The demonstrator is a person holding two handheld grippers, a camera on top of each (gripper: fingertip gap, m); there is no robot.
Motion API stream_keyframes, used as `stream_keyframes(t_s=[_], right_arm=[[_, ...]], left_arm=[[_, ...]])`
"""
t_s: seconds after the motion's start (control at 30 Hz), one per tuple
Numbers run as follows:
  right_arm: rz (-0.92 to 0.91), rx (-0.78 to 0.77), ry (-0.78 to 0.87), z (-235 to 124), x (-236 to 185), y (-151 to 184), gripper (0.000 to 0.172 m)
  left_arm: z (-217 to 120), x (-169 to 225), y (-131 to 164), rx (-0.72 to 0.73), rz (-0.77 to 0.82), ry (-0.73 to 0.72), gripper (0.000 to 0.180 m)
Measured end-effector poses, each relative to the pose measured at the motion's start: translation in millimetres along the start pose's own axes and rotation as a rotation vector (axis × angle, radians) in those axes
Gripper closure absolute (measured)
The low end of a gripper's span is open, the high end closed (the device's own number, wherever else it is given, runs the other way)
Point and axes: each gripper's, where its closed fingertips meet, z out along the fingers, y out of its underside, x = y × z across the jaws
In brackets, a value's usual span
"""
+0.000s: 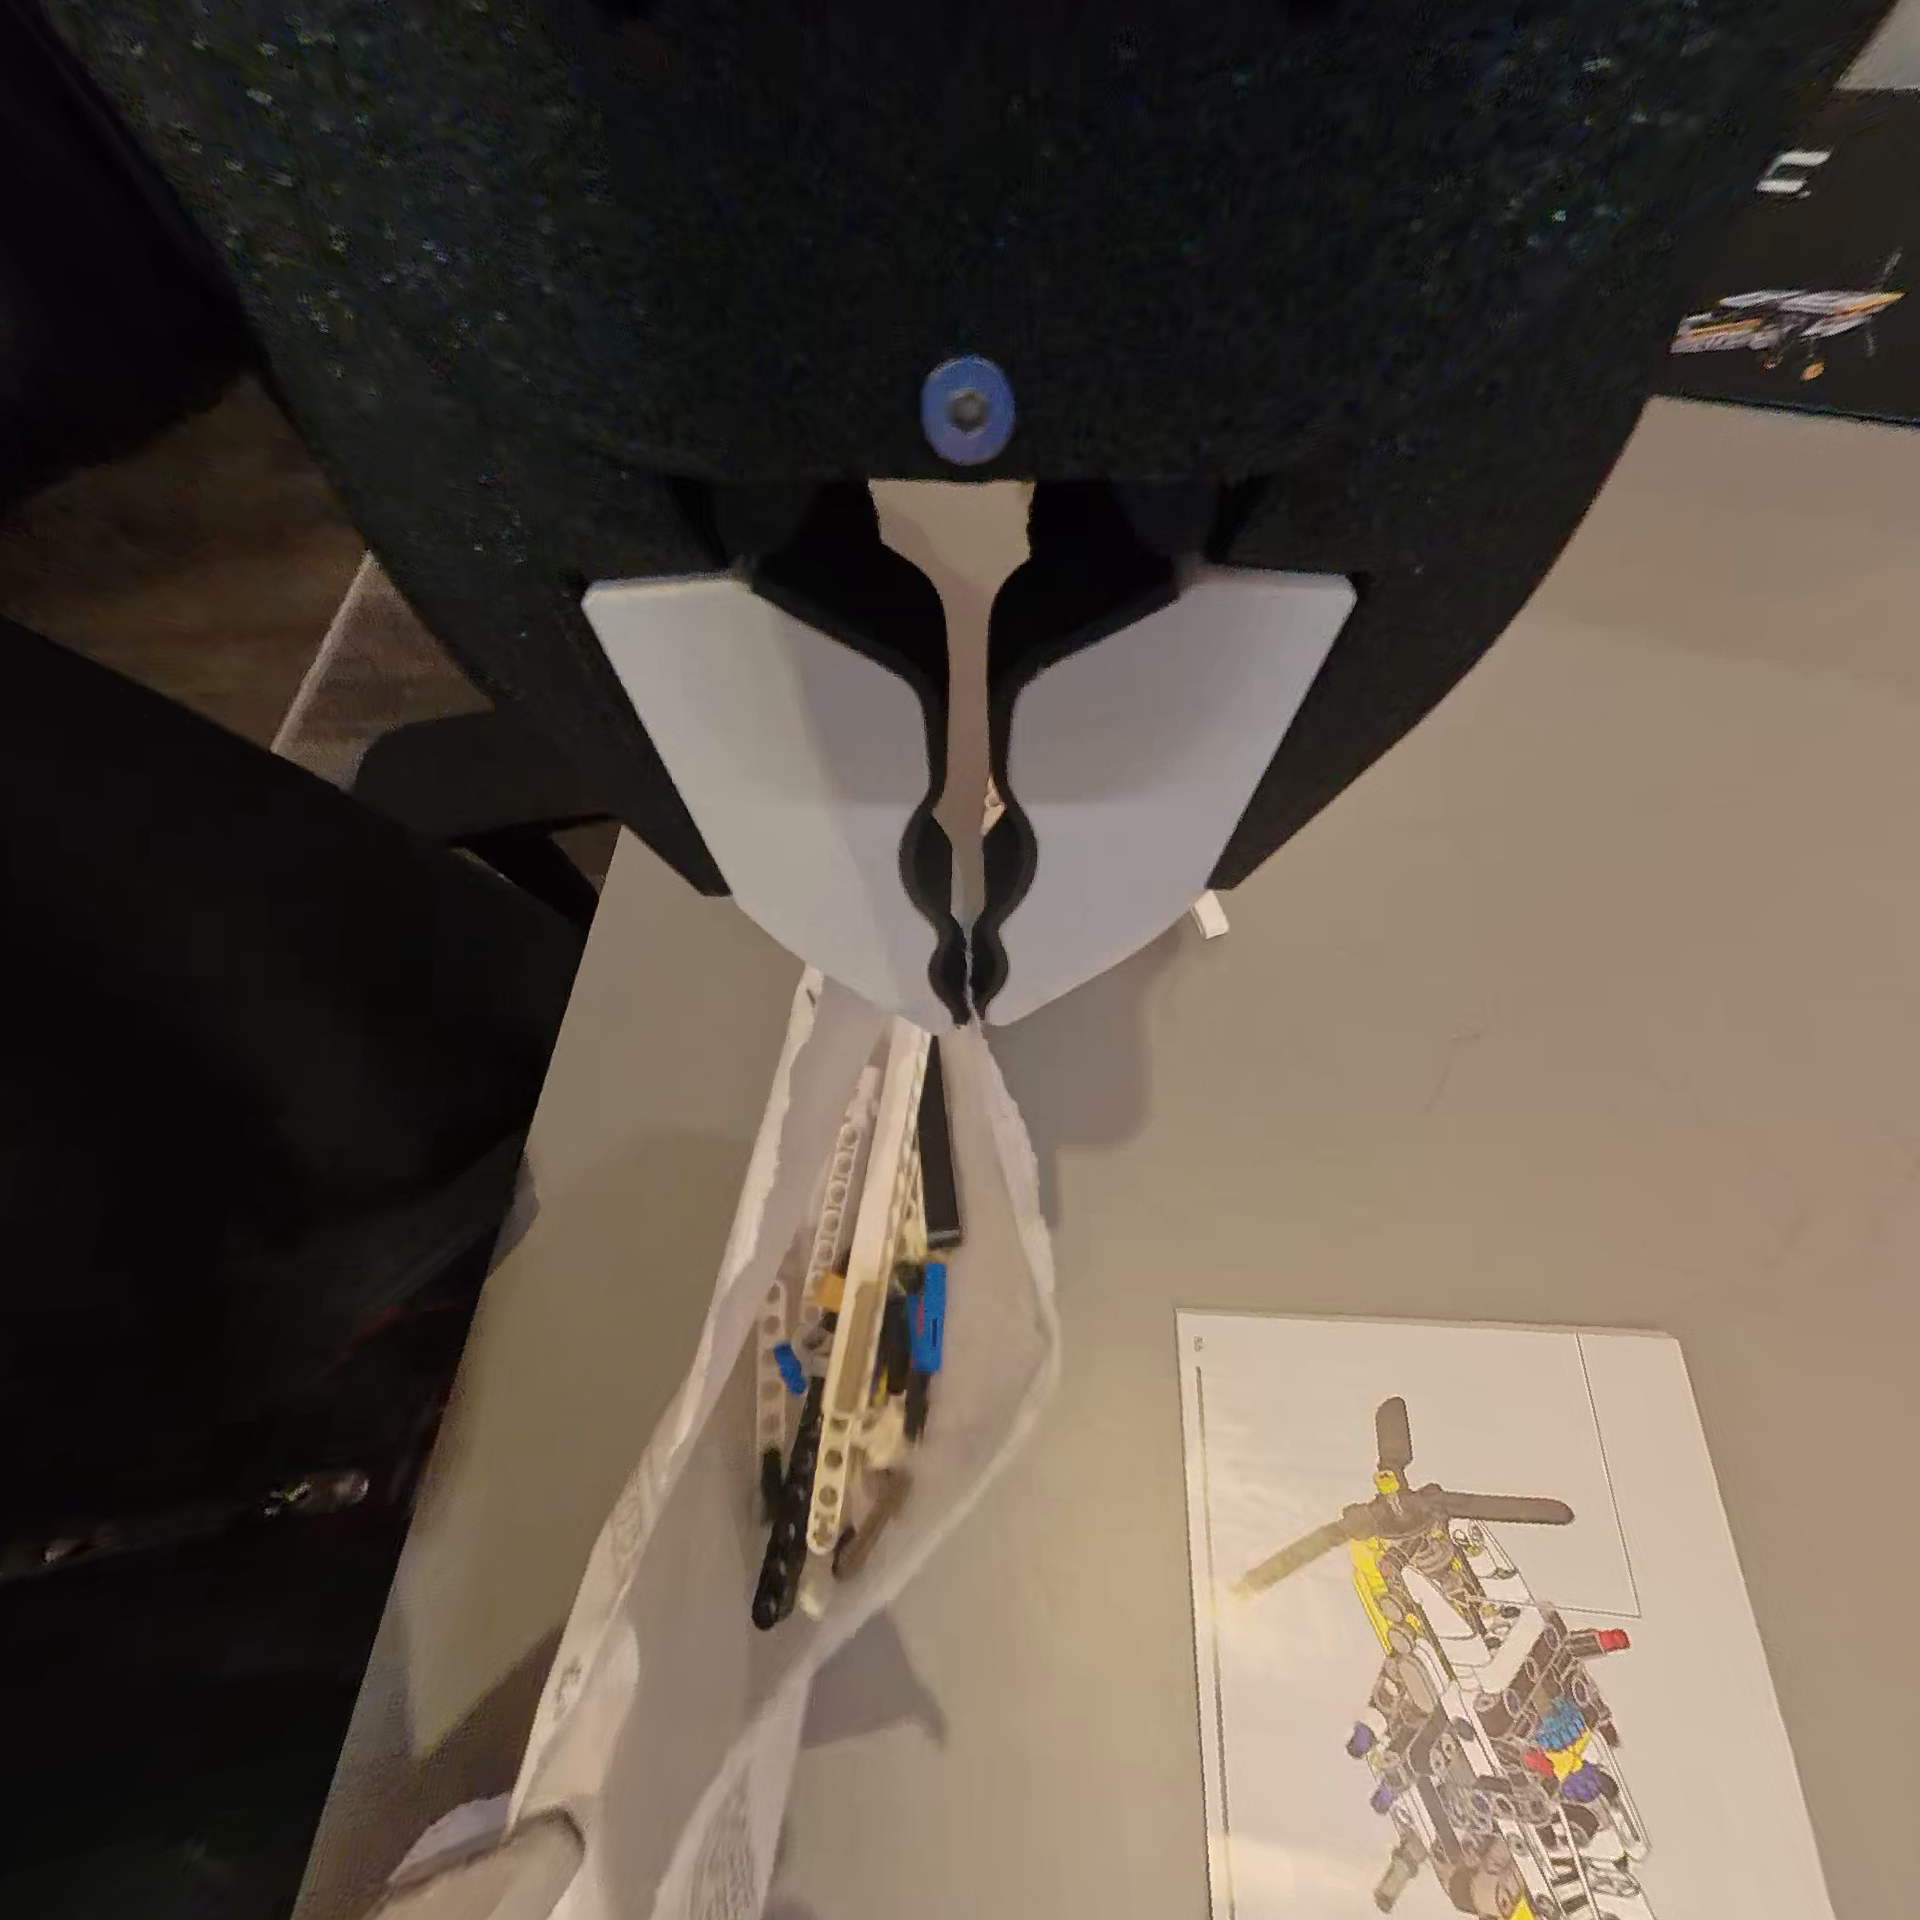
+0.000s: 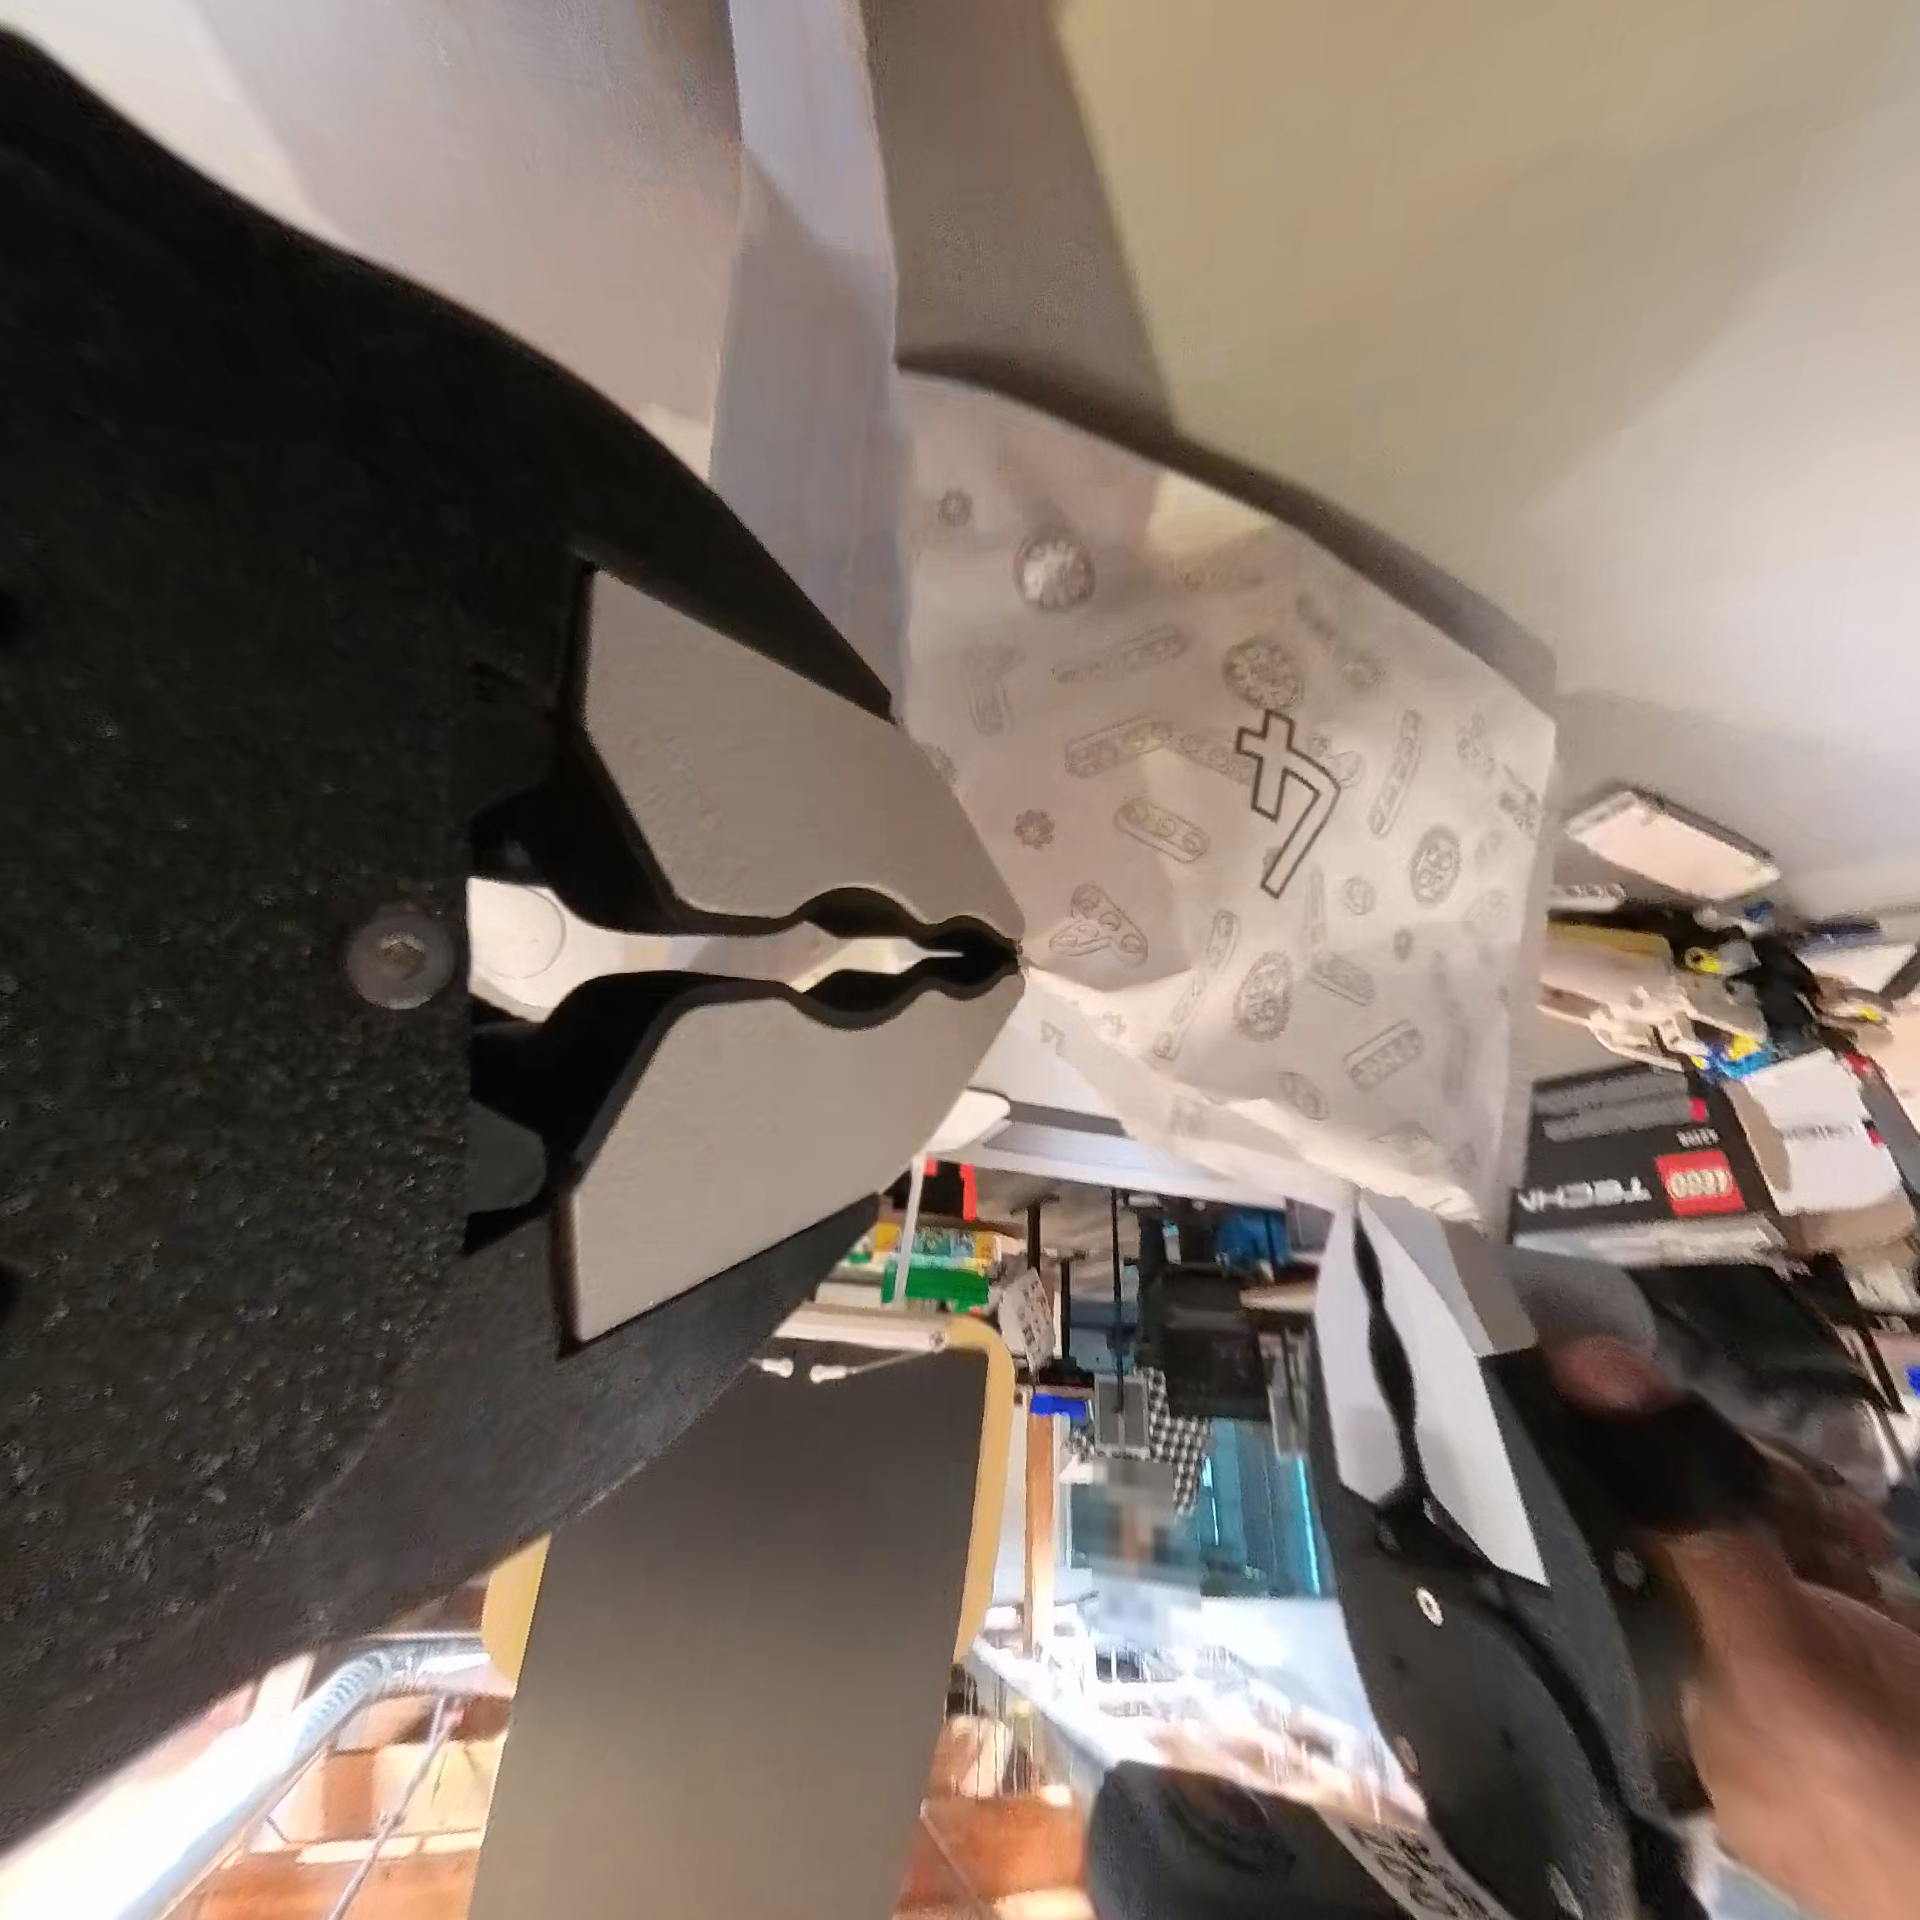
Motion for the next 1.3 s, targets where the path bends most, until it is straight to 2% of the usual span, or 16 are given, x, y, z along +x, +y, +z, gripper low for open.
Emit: stream_keyframes(t_s=[0.23,0.37,0.47,0.57,0.73,0.83,0.93,1.07,1.13,1.3], right_arm=[[-0.019,-0.071,-0.114,-3.8,-3.7,-6.1,0.172],[-0.058,-0.088,-0.092,-2.0,-0.8,-10.1,0.172],[-0.053,-0.057,-0.080,-1.4,1.5,-17.0,0.172],[-0.056,-0.043,-0.081,-1.3,4.1,-21.4,0.172],[-0.074,-0.060,-0.105,4.7,2.1,-20.2,0.172],[-0.070,-0.068,-0.108,5.3,2.2,-18.8,0.172],[-0.062,-0.074,-0.111,4.7,3.5,-16.0,0.172],[-0.063,-0.093,-0.113,5.2,6.5,-10.9,0.172],[-0.060,-0.095,-0.117,5.6,7.5,-9.4,0.172],[-0.063,-0.101,-0.117,10.8,9.1,-7.1,0.172]], left_arm=[[8.0,13.8,11.4,0.162,-0.008,-0.047,0.175],[-0.3,12.5,29.6,0.283,-0.020,-0.153,0.140],[-8.7,15.9,49.5,0.390,-0.039,-0.178,0.123],[-14.2,22.4,64.1,0.511,-0.043,-0.160,0.122],[-9.8,11.4,81.8,0.562,-0.088,-0.218,0.121],[11.6,3.3,111.4,0.454,-0.131,-0.217,0.125],[29.5,-26.9,153.8,0.282,-0.148,-0.371,0.122],[9.7,-49.8,189.6,0.218,-0.168,-0.474,0.112],[-2.3,-61.0,212.9,0.123,-0.152,-0.527,0.109],[15.1,-69.2,260.5,-0.171,-0.113,-0.368,0.088]])
